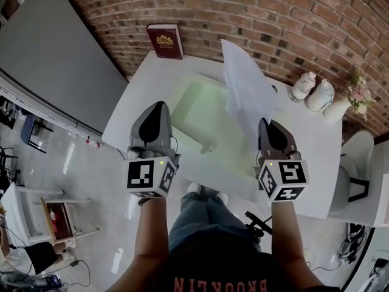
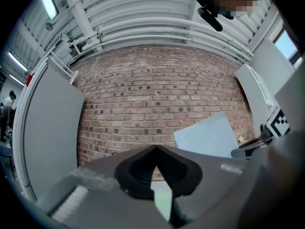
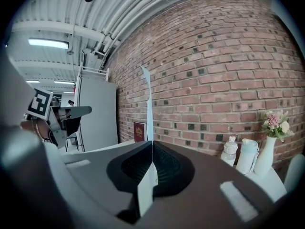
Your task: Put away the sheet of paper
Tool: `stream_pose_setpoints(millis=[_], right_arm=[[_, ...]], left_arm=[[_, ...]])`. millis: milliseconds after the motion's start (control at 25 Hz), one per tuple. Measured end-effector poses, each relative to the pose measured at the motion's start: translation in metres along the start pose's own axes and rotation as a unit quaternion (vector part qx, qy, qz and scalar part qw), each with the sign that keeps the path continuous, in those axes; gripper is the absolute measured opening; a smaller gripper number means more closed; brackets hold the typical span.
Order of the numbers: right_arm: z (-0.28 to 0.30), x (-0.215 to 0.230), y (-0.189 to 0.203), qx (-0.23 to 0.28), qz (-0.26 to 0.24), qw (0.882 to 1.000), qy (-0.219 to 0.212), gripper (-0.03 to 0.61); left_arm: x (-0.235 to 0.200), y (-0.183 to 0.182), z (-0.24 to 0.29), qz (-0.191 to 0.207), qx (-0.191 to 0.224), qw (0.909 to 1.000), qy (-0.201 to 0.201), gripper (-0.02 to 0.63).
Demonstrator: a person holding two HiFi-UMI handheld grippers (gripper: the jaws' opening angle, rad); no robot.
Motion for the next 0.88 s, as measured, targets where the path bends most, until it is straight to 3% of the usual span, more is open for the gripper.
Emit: stream_pose_setpoints(millis=[400,880], right_arm=[[0.003,-0.022,0.000,-0.018,0.027,0.999,-0.016,0.003],[0.027,-0.022,0.035,-0.070,0.155,0.984,-0.054,0.003]], left_arm=[[-0.015,0.007,0.029,-0.010,-0.005,0.9991,0.041,-0.006],[-0.043,0.015,0.050,-0.013,-0.014,0.9984,0.053,-0.006]])
Point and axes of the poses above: the fingertips, and each gripper's own axes: z forward along the fingers, x to its right, y out of its underside, the point moved 7 cm from there along -z, backward along the fingers
